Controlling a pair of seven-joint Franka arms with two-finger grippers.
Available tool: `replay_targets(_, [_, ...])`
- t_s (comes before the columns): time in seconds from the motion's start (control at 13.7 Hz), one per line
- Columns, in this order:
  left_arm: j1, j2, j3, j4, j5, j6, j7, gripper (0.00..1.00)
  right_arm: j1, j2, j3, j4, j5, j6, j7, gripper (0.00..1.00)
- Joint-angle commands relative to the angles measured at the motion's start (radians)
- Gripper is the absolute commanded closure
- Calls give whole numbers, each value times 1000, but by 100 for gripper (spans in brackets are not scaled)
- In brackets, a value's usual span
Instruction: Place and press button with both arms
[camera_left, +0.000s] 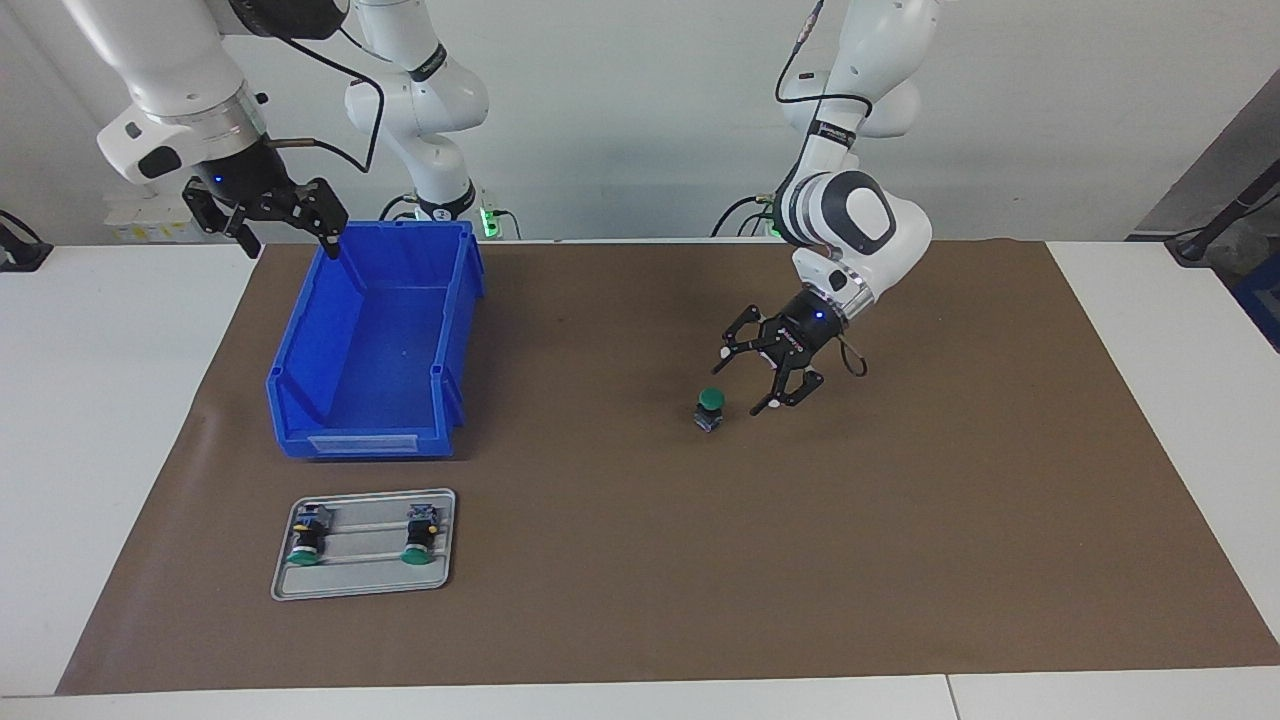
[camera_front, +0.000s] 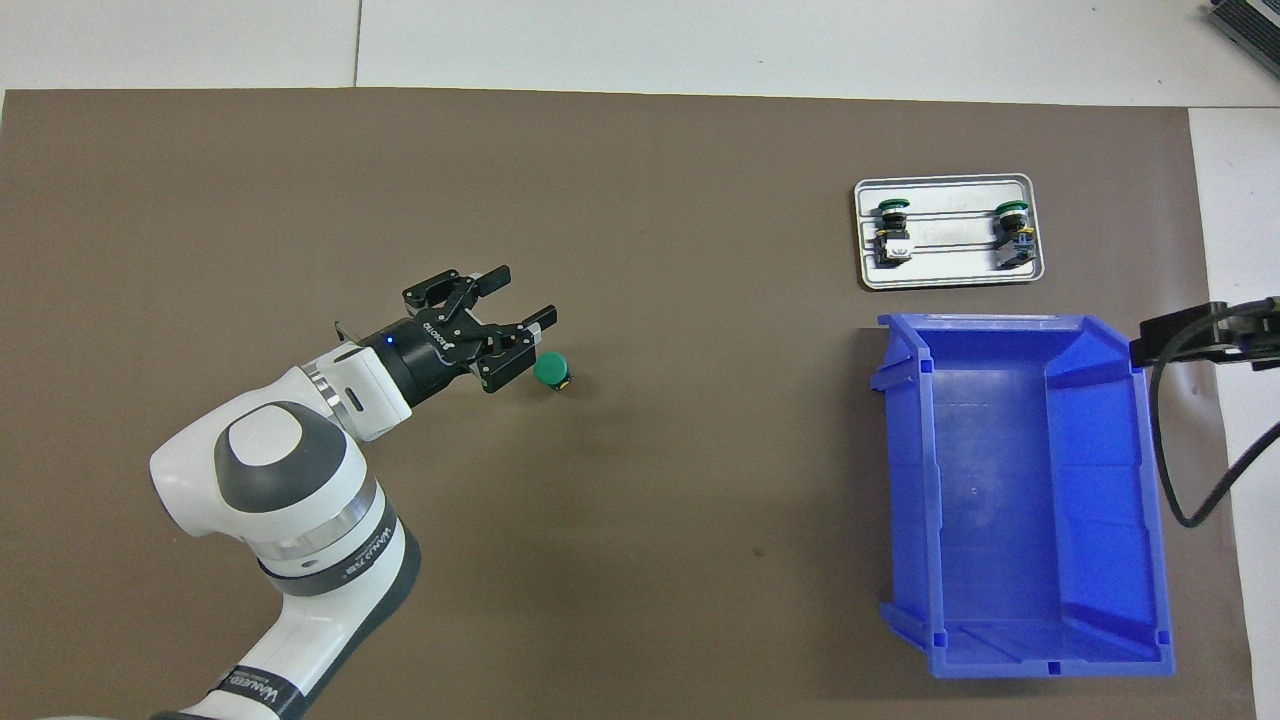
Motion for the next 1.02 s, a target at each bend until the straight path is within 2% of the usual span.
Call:
replay_targets(0.0, [-79, -16, 6, 36, -14, 147, -45, 21, -2, -23, 2, -21, 18, -8, 16, 0])
replay_targets(0.29, [-145, -8, 4, 52, 1, 267, -49, 21, -2, -23, 2, -21, 18, -8, 16, 0])
replay_targets(0.51, [-162, -2, 4, 60, 48, 301, -49, 20, -2, -23, 2, -22, 18, -8, 16, 0])
replay_targets(0.95, [-161, 6, 6, 61, 330, 388, -48, 13, -2, -23, 2, -21, 18, -8, 16, 0])
